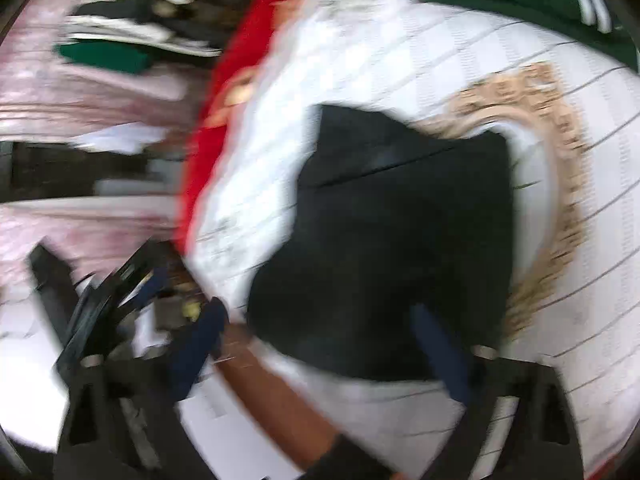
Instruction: Fold large clothes
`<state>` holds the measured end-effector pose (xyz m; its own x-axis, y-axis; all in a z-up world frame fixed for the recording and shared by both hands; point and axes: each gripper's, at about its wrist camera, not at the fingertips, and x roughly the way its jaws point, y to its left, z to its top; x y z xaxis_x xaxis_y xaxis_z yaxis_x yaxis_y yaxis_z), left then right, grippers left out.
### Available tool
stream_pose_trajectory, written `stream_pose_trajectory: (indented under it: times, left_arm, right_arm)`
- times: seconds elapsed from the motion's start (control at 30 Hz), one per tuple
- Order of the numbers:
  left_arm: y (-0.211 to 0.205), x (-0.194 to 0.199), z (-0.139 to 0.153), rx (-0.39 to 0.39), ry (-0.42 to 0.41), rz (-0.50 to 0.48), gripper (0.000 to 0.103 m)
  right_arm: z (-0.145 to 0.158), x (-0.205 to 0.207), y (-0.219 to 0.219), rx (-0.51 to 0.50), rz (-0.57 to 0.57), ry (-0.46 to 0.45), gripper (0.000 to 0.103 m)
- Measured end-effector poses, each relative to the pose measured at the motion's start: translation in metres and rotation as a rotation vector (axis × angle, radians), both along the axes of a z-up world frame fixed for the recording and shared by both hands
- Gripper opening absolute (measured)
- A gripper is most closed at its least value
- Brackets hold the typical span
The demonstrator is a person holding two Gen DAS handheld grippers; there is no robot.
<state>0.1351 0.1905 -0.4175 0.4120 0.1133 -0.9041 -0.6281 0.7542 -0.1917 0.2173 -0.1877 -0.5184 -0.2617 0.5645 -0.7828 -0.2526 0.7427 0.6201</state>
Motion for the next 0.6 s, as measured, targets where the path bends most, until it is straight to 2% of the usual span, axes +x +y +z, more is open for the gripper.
stream_pose_trajectory:
  times: [0.03, 0.1, 0.2, 0.23, 0.27, 0.3, 0.37, 0.43, 0.53, 0.6]
  left_arm:
    - [-0.004, 0.003, -0.009, 0.011, 0.024, -0.009, 0.103]
    - [-0.009, 0.009, -0.030, 0.009, 0.070, -0.019, 0.103]
    - [-0.013, 0.012, -0.052, -0.001, 0.119, -0.023, 0.103]
    - [-0.014, 0.012, -0.055, 0.000, 0.128, -0.023, 0.103]
    - [-0.015, 0.012, -0.058, 0.000, 0.137, -0.024, 0.103]
    - [-0.015, 0.011, -0.059, -0.005, 0.145, -0.023, 0.103]
    - [-0.014, 0.010, -0.056, -0.024, 0.139, -0.018, 0.103]
    - [-0.015, 0.011, -0.052, -0.016, 0.133, -0.025, 0.103]
    - [-0.015, 0.014, -0.052, 0.017, 0.137, -0.038, 0.103]
    - [-0.012, 0.018, -0.056, 0.022, 0.145, -0.032, 0.103]
  right_arm:
    - [-0.011, 0.004, 0.004, -0.052, 0.013, -0.004, 0.056]
    - [-0.048, 0.010, 0.021, -0.174, 0.024, 0.027, 0.044]
    - [-0.101, 0.009, 0.048, -0.274, 0.051, 0.038, 0.045]
    - [-0.108, 0.006, 0.057, -0.309, 0.065, 0.024, 0.047]
    - [-0.103, 0.001, 0.062, -0.333, 0.081, 0.015, 0.052]
    - [-0.099, -0.003, 0.070, -0.345, 0.110, 0.021, 0.063]
    - [-0.081, -0.010, 0.075, -0.359, 0.152, 0.038, 0.064]
    - [-0.052, -0.010, 0.078, -0.254, 0.140, 0.062, 0.064]
    - [-0.012, -0.004, 0.076, -0.154, 0.085, -0.004, 0.064]
    - [-0.015, 0.002, 0.085, -0.121, 0.068, -0.007, 0.063]
